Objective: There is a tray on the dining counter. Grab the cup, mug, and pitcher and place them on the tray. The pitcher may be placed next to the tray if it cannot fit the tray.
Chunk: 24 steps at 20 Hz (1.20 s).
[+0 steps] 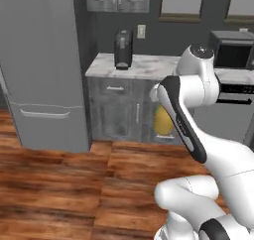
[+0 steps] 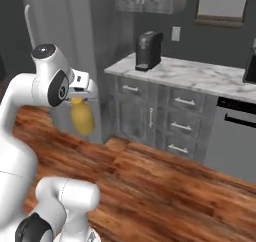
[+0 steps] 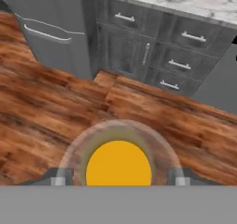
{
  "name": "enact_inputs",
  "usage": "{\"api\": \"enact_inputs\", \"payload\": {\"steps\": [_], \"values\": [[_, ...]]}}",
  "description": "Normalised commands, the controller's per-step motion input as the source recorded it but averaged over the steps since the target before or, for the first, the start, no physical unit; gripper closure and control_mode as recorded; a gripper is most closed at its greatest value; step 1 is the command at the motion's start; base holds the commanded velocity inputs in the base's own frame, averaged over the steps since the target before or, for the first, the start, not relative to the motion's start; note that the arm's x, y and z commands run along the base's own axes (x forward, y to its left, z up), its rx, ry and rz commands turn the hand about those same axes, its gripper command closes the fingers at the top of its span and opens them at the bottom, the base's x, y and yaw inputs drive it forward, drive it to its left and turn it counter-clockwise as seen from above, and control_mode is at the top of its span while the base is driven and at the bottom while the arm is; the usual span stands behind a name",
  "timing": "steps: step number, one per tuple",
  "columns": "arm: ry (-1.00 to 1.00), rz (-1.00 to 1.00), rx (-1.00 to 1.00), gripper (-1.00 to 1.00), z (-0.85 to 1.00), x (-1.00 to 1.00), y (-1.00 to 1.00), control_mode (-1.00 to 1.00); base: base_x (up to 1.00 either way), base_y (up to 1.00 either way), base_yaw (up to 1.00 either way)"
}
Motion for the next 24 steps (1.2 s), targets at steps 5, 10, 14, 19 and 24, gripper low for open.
{"api": "enact_inputs", "payload": {"steps": [5, 10, 14, 19, 24], "values": [[0.00, 0.00, 0.00, 1.00, 0.00, 0.00, 0.00, 1.00, 0.95, -0.34, 0.52], [0.00, 0.00, 0.00, 1.00, 0.00, 0.00, 0.00, 1.00, 0.72, -0.11, 0.85], [0.00, 0.00, 0.00, 1.00, 0.00, 0.00, 0.00, 1.00, 0.70, -0.10, 0.86], [0.00, 0.00, 0.00, 1.00, 0.00, 0.00, 0.00, 1.00, 0.73, -0.09, 0.85], [0.00, 0.00, 0.00, 1.00, 0.00, 0.00, 0.00, 1.00, 0.89, -0.36, 0.69]]}}
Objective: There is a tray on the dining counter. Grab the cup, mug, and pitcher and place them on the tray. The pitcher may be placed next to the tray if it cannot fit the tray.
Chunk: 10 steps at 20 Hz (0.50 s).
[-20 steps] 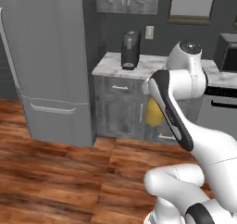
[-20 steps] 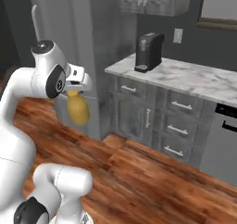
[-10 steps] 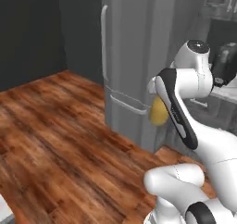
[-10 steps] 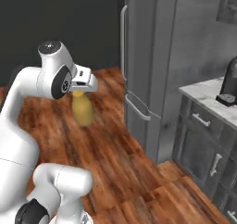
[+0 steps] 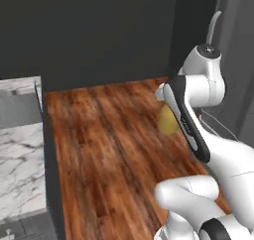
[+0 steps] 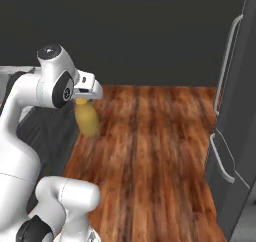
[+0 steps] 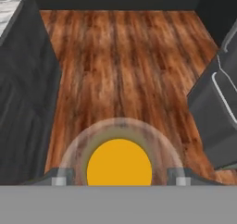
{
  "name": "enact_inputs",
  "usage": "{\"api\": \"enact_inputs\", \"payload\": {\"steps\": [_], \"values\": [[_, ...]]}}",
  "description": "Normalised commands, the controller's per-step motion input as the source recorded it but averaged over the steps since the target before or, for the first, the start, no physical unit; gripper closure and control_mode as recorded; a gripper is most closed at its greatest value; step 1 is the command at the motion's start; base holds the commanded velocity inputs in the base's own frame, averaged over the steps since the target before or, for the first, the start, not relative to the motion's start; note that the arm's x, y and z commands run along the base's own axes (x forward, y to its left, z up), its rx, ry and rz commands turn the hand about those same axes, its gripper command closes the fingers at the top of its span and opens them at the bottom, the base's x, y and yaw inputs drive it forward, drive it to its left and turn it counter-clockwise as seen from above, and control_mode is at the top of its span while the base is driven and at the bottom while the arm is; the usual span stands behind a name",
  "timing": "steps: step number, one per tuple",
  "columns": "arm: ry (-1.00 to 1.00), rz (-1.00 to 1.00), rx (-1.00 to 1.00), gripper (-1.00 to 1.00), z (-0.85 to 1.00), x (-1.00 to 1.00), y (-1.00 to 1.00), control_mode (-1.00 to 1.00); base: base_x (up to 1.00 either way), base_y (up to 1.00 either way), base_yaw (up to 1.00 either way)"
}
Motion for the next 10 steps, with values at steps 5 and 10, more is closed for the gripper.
{"api": "enact_inputs", "payload": {"steps": [5, 10], "values": [[0.00, 0.00, 0.00, 1.00, 0.00, 0.00, 0.00, 1.00, 0.99, -0.37, 0.19], [0.00, 0.00, 0.00, 1.00, 0.00, 0.00, 0.00, 1.00, 1.00, -0.29, 0.07]]}}
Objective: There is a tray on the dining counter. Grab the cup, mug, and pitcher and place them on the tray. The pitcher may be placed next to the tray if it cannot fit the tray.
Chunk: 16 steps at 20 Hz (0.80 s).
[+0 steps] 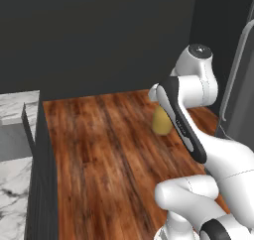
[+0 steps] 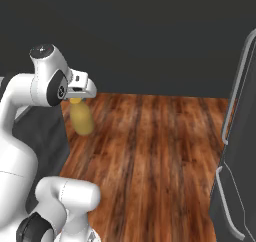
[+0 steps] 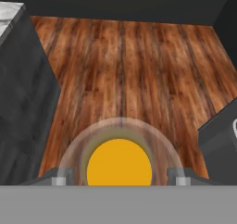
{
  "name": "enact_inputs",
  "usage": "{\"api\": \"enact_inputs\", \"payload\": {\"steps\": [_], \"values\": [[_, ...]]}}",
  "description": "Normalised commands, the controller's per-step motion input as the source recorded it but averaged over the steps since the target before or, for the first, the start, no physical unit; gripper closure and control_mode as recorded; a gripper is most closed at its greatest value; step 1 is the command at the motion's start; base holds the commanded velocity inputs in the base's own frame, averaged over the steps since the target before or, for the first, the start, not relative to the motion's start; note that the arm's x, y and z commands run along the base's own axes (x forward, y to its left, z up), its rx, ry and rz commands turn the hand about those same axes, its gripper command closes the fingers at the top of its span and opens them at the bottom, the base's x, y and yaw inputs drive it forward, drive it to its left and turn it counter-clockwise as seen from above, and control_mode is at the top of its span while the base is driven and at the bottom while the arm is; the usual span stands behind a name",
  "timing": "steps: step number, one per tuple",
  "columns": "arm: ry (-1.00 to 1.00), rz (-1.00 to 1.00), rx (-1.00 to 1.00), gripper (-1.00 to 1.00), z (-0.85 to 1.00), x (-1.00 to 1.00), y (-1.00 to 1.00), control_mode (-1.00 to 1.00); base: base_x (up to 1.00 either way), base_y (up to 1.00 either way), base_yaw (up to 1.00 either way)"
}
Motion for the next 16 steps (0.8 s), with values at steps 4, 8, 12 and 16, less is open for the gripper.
{"api": "enact_inputs", "payload": {"steps": [4, 8, 12, 16], "values": [[0.00, 0.00, 0.00, 1.00, 0.00, 0.00, 0.00, 1.00, 1.00, -0.29, 0.07], [0.00, 0.00, 0.00, 1.00, 0.00, 0.00, 0.00, 1.00, 1.00, -0.28, 0.07], [0.00, 0.00, 0.00, 1.00, 0.00, 0.00, 0.00, 1.00, 1.00, -0.30, 0.07], [0.00, 0.00, 0.00, 1.00, 0.00, 0.00, 0.00, 1.00, 1.00, -0.28, 0.07]]}}
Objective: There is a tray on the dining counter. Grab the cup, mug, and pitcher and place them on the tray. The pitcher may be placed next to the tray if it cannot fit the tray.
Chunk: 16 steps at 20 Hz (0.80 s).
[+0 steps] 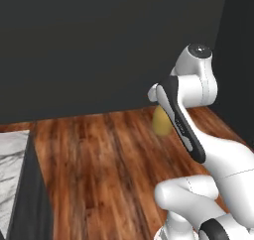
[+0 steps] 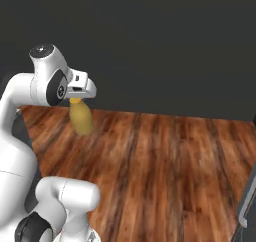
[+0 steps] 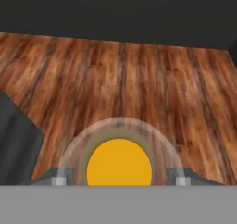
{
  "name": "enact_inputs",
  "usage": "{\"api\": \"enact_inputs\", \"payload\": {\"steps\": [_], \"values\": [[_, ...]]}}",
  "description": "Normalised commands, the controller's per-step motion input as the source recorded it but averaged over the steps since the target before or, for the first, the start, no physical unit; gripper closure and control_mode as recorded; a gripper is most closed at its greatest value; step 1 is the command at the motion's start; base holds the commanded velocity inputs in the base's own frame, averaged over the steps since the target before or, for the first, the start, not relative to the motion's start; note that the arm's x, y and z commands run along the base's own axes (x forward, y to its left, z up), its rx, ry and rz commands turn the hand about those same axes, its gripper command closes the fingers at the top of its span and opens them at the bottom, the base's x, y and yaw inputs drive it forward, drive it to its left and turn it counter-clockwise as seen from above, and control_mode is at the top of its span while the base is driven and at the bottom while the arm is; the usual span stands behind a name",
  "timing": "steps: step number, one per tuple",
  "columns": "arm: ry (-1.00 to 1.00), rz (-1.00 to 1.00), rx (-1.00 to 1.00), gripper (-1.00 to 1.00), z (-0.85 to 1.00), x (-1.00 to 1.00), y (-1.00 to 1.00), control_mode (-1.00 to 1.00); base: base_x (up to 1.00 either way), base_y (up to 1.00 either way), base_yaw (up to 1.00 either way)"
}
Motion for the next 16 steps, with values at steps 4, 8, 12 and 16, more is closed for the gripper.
{"api": "enact_inputs", "payload": {"steps": [4, 8, 12, 16], "values": [[0.00, 0.00, 0.00, 1.00, 0.00, 0.00, 0.00, 1.00, 1.00, -0.25, 0.07], [0.00, 0.00, 0.00, 1.00, 0.00, 0.00, 0.00, 1.00, 1.00, -0.25, 0.07], [0.00, 0.00, 0.00, 1.00, 0.00, 0.00, 0.00, 1.00, 1.00, -0.28, 0.08], [0.00, 0.00, 0.00, 1.00, 0.00, 0.00, 0.00, 1.00, 1.00, -0.27, 0.09]]}}
